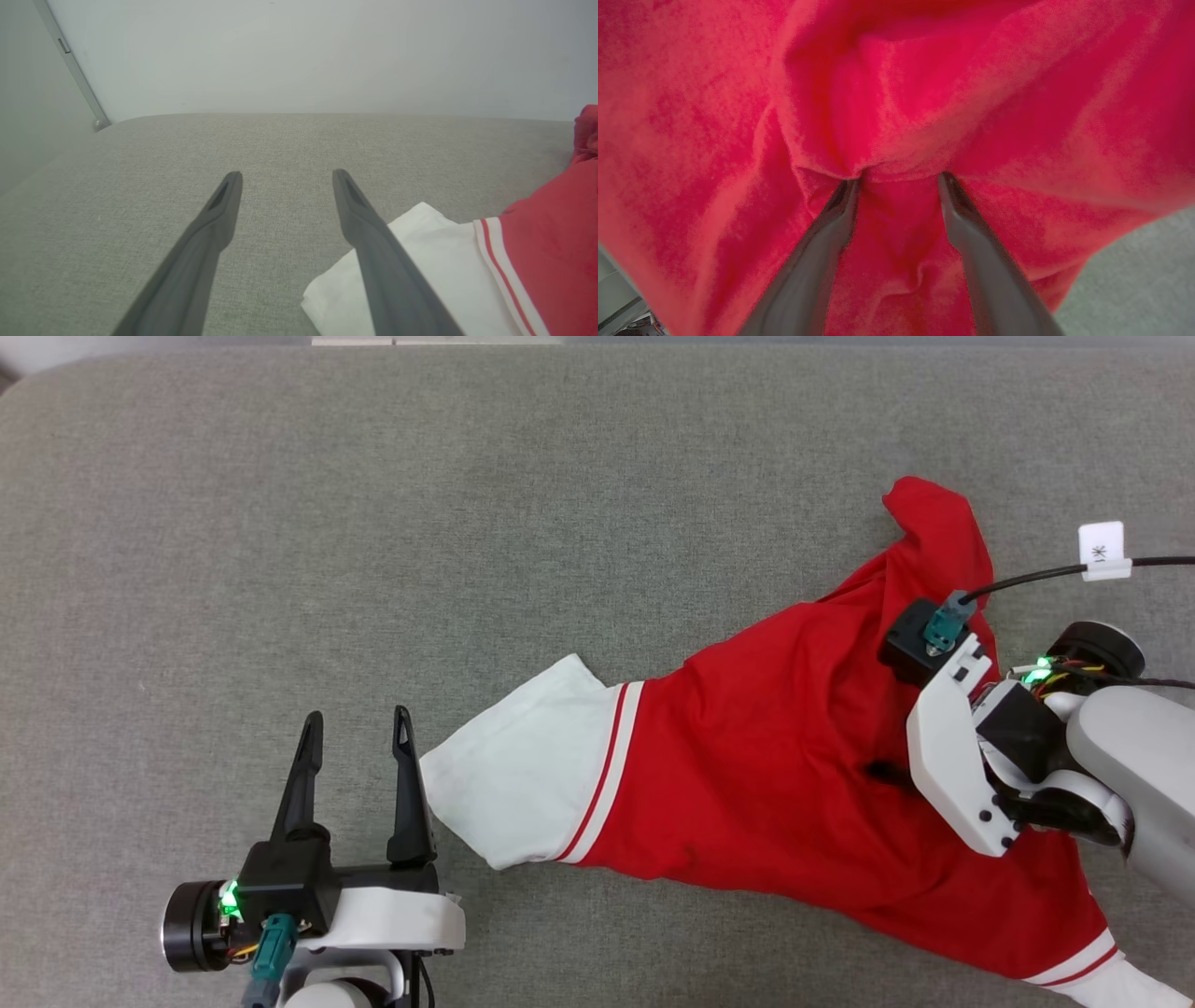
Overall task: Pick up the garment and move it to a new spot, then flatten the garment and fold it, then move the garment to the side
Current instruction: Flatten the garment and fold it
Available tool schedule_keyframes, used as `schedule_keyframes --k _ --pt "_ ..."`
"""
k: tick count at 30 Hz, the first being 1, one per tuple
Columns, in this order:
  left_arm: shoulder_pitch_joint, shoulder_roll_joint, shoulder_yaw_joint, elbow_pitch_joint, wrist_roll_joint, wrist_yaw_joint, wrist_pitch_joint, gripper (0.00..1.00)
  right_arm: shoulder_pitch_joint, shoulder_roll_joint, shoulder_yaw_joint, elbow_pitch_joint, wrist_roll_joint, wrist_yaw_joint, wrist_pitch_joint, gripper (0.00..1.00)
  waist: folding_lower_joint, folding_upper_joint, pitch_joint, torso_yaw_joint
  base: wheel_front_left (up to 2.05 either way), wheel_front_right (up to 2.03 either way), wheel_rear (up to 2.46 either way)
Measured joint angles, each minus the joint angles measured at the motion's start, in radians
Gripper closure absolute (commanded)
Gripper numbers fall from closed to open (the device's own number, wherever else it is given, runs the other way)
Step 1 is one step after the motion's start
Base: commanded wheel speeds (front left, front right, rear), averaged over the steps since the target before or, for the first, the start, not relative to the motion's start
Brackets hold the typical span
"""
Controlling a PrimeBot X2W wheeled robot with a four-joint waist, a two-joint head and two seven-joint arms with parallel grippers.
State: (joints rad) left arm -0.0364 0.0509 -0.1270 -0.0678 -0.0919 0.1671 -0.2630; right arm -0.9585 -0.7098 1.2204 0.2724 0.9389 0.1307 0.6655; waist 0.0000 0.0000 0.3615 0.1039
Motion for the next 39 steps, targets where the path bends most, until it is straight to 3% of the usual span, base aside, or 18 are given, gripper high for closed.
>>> schedule_keyframes --k 1,6,13,17,22,27,34,35,36,39 --pt "-0.004 0.0 -0.001 0.003 0.0 0.0 0.0 0.0 -0.001 -0.003 0.007 0.0 -0.001 0.0 -0.018 1.0 0.0 0.0 -0.002 0.0 0.0 0.0 0.0" --pt "-0.008 0.0 0.001 0.009 -0.002 0.002 0.0 0.0 -0.068 -0.029 0.021 -0.035 -0.007 0.001 -0.117 1.0 0.0001 0.0 -0.02 0.0 0.0 0.0 0.0" --pt "-0.008 0.0 -0.012 0.001 -0.01 0.006 0.0 0.0 -0.249 -0.063 -0.052 -0.06 0.013 0.0 -0.168 1.0 0.0001 0.0 -0.019 0.015 0.0 0.0 0.0" --pt "-0.015 0.0 -0.024 -0.004 -0.014 0.009 0.0 0.0 -0.312 -0.016 -0.058 0.025 0.008 0.001 -0.165 1.0 0.0001 0.0 0.011 0.031 0.0 0.0 0.0" --pt "-0.047 0.0 -0.041 -0.003 -0.023 0.009 0.0 0.0 -0.363 0.075 -0.062 0.239 -0.063 0.0 -0.244 1.0 0.0001 0.0 0.057 0.057 0.0 0.0 0.0" --pt "-0.078 0.0 -0.058 0.002 -0.03 0.01 0.0 0.0 -0.319 0.163 0.0 0.413 -0.05 0.0 -0.196 1.0 0.0002 0.0 0.098 0.086 0.0 0.0 0.0" --pt "-0.086 0.0 -0.05 0.023 -0.024 0.009 0.0 0.0 -0.297 0.192 0.023 0.465 -0.011 -0.002 -0.198 1.0 0.0001 0.0 0.091 0.092 0.0 0.0 0.0" --pt "-0.086 0.0 -0.044 0.026 -0.021 0.007 0.0 0.0 -0.292 0.19 0.029 0.463 -0.016 -0.002 -0.222 0.75 0.0001 0.0 0.083 0.089 0.0 0.0 0.0" --pt "-0.085 0.0 -0.037 0.029 -0.015 0.0 0.0 0.0 -0.29 0.188 0.035 0.458 -0.029 -0.002 -0.251 0.0 0.0001 0.0 0.075 0.085 0.0 0.0 0.0" --pt "-0.082 0.001 -0.017 0.034 0.001 -0.015 0.0 0.0 -0.278 0.167 0.051 0.415 -0.055 0.001 -0.347 0.0 0.0001 0.0 0.042 0.074 0.0 0.0 0.0"
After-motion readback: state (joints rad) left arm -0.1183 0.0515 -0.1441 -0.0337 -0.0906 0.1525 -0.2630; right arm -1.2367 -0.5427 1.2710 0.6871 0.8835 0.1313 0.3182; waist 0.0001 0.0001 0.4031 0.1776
